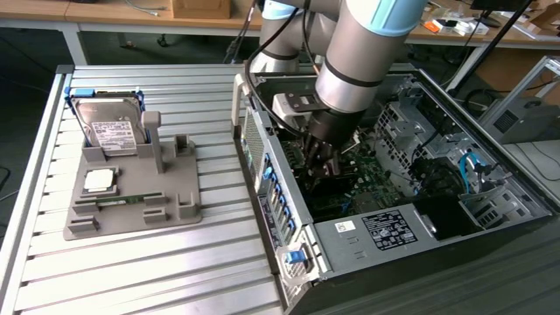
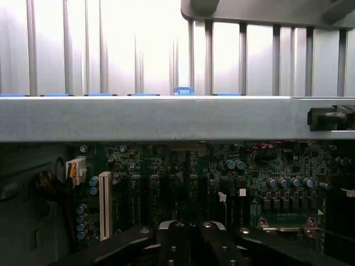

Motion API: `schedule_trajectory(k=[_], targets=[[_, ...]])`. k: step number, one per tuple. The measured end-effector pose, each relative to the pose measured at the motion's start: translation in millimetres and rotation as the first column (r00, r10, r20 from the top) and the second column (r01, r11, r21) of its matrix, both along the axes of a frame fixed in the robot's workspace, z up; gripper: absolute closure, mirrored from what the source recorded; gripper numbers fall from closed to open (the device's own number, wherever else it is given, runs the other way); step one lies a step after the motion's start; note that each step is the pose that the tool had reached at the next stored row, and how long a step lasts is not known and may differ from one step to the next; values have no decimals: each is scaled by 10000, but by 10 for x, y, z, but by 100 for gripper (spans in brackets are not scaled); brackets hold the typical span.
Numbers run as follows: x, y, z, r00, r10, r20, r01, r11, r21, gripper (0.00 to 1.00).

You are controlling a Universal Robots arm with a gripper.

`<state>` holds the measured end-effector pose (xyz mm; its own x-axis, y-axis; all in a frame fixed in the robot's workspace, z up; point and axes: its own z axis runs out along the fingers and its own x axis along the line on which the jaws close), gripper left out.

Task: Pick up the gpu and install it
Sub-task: 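Press down on the gpu until it lock into place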

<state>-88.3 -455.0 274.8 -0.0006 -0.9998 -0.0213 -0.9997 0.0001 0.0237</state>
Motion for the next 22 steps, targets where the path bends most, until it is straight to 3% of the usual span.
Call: schedule_trajectory(k=[9, 13, 18, 22], targets=[[-66, 0, -3, 10000, 1, 1, -1, 10000, 2, 90], [-40, 1, 52, 10000, 0, 1, 0, 10000, 6, 90], [130, 23, 52, 9999, 2, -113, -2, 10000, 3, 90], [132, 67, 51, 9999, 7, -118, -7, 10000, -1, 90]])
